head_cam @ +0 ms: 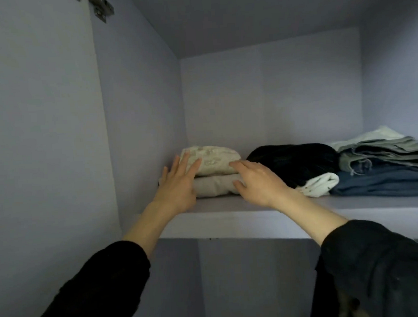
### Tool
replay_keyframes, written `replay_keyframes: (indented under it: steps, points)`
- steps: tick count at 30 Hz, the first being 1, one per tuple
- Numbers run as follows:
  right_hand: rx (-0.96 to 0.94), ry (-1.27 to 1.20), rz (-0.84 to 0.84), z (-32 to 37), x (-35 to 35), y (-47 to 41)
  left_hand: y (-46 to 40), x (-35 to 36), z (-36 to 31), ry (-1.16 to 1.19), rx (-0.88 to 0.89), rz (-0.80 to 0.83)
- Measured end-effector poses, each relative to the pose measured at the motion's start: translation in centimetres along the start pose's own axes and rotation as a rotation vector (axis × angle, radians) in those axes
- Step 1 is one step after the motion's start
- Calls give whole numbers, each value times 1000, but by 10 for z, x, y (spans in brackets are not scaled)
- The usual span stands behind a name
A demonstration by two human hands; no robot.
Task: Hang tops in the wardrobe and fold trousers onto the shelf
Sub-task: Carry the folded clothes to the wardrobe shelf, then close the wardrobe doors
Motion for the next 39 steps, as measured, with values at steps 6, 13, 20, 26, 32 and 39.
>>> replay_keyframes:
  steps: [6, 13, 20, 26, 32, 39]
  points:
    - [39, 15, 125, 30, 16, 111, 114, -5, -39, 51, -19, -73]
    - [126, -73, 309, 62, 35, 260, 265, 6, -79, 131, -29, 45]
    - [141, -144, 332, 113, 32, 363, 375, -33, -85, 189, 49, -71]
    - [133, -232, 299, 189, 16, 379, 444, -95, -60, 167, 116, -277]
    - [62, -322, 254, 295, 0, 369, 496, -165, 14, 60, 20, -511]
    - [87, -433, 269, 362, 2, 368, 499, -158, 81, 299, -216, -267]
Point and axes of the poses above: each hand's wrist, its own y-axis away from the middle knuckle, its own x-axis out of the palm, z = x × y, the point moved 9 cm from there along -y, towards the middle knuckle, and after that the axes turned 1 degree about y, right-handed, at the moved point
